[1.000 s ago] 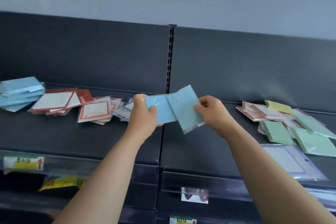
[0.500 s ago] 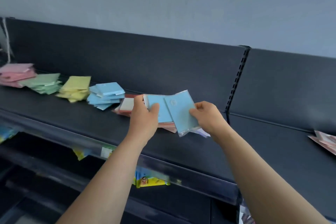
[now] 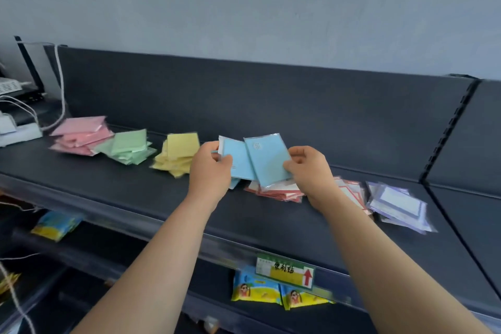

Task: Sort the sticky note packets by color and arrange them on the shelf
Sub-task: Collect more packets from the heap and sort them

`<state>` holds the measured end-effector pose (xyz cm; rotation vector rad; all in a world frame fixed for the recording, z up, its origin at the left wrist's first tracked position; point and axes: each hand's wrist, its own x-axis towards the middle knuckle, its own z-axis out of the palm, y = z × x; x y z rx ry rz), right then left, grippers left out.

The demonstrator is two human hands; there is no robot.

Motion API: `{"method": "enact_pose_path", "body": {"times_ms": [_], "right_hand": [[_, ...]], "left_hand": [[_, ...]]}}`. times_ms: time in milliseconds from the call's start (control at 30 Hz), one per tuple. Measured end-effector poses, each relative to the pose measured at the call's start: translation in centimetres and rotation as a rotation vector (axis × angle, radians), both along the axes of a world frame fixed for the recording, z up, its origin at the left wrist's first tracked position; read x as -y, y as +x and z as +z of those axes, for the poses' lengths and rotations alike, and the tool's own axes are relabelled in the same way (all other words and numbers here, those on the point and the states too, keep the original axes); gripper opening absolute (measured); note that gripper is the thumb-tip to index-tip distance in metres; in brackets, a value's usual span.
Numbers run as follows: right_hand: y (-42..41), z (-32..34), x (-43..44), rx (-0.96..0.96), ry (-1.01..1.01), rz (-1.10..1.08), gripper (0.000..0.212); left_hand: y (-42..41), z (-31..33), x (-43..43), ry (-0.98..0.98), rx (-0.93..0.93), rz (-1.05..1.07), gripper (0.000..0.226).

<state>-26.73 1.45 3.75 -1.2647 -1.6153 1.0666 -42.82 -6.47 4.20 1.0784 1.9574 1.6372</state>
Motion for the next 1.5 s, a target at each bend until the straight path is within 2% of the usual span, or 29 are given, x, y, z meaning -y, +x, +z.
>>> {"method": "enact_pose_path", "body": {"times_ms": [333,433,600,733,867,1000,1133,1267,1500], "right_hand": [[-5.8,0.4,-4.0,0.152,0.119,0.014,0.027],[-7.0,0.4,-5.0,0.226,0.143,0.034,0.027],[-8.6,0.0,-5.9,0.394,0.198,0.1,0.031],[-9.3,-0.2,-5.8,0.49,0.264,0.137,0.027],[-9.2,-0.1,-5.3,0.576,0.349,0.144,0.021],[-7.5,0.7,-3.9,0.607,0.38,0.11,0.035],[-4.8,0.8,-2.2,0.658,0.43,0.027,0.033],[-0.9,0.2,-0.1,0.71,0.447,-0.065,0.038],[8.0,-1.6,3.0,0.771,0.403,-0.224,0.032]], "left_hand": [[-5.9,-0.6,-5.5,-0.084,-0.117,0.082,0.015],[-6.9,-1.2,-6.4,-0.154,-0.223,0.089,0.01],[-8.1,-2.4,-7.1,-0.225,-0.373,0.105,0.023],[-8.1,-2.2,-6.9,-0.22,-0.459,0.13,0.016],[-8.0,-2.0,-6.0,-0.245,-0.564,0.128,0.026],[-6.8,-1.2,-4.5,-0.232,-0.736,0.124,0.026],[-4.3,-0.5,-3.3,-0.186,-0.844,0.072,0.029],[-0.5,-0.8,-2.7,-0.121,-0.901,-0.023,0.034],[8.5,-1.9,-1.7,-0.026,-0.944,-0.249,0.034]]}}
